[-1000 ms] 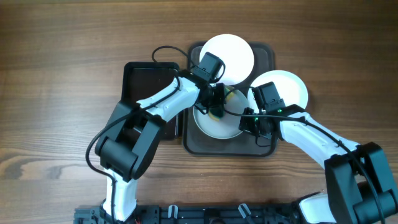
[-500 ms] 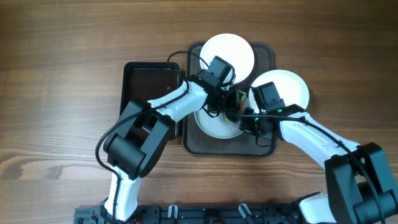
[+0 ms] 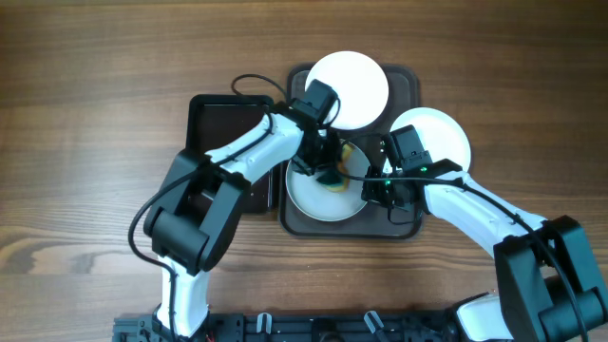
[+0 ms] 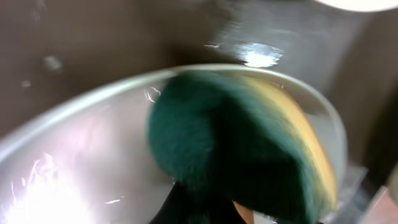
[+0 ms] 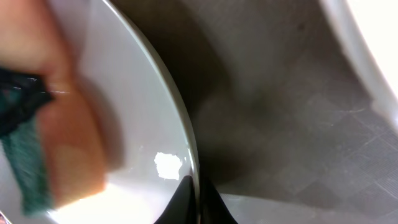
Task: Clean dirty plates on tray and stack at the side
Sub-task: 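Scrub the held plate with the sponge in the left gripper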
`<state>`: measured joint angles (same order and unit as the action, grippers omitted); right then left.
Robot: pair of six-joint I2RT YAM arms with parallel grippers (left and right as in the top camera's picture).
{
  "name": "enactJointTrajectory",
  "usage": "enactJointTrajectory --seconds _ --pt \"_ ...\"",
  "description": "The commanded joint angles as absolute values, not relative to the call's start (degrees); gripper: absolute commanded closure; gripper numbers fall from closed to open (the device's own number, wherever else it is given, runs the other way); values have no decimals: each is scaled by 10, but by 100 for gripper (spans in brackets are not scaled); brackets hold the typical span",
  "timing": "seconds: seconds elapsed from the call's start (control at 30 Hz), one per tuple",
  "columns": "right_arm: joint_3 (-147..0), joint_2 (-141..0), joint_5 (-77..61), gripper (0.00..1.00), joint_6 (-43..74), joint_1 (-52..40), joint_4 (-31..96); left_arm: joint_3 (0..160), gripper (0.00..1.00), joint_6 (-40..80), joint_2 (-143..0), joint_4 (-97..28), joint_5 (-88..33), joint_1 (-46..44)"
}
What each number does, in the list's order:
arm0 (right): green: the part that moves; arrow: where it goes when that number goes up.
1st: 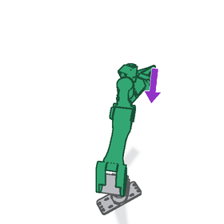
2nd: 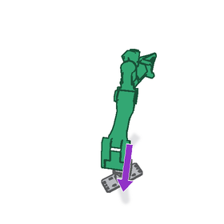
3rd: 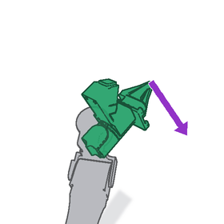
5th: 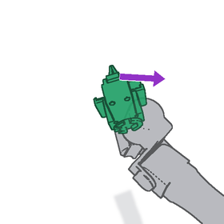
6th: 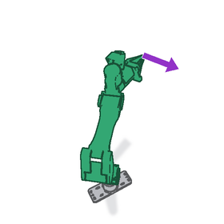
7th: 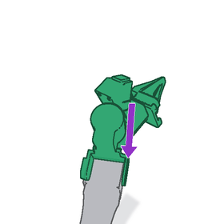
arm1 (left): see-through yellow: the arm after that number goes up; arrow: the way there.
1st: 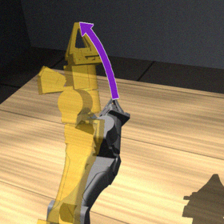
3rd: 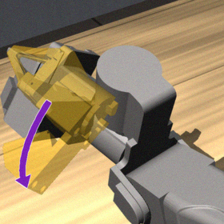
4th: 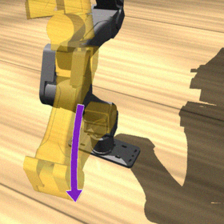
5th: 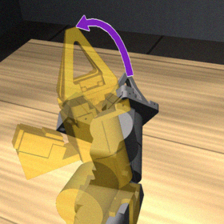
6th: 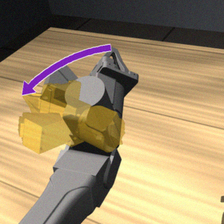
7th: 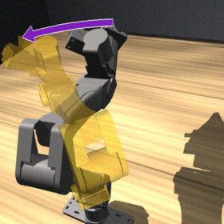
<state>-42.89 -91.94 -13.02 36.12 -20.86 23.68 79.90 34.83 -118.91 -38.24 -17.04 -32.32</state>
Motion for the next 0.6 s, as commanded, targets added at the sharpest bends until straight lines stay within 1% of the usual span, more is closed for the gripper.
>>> enactJointTrajectory --seconds 0.0,0.2,0.33,0.57 --pt "-422 -931 -117 96 345 -208 258 778 96 348 -1199 -422 39 -289" --pt "-422 -931 -115 96 345 -208 258 778 96 375 -1190 -489 79 -305" --pt "-422 -931 -115 96 345 -208 258 778 96 415 -1189 -540 148 -309" --pt "-422 -931 -115 95 346 -208 260 778 96 430 -1188 -591 159 -298"
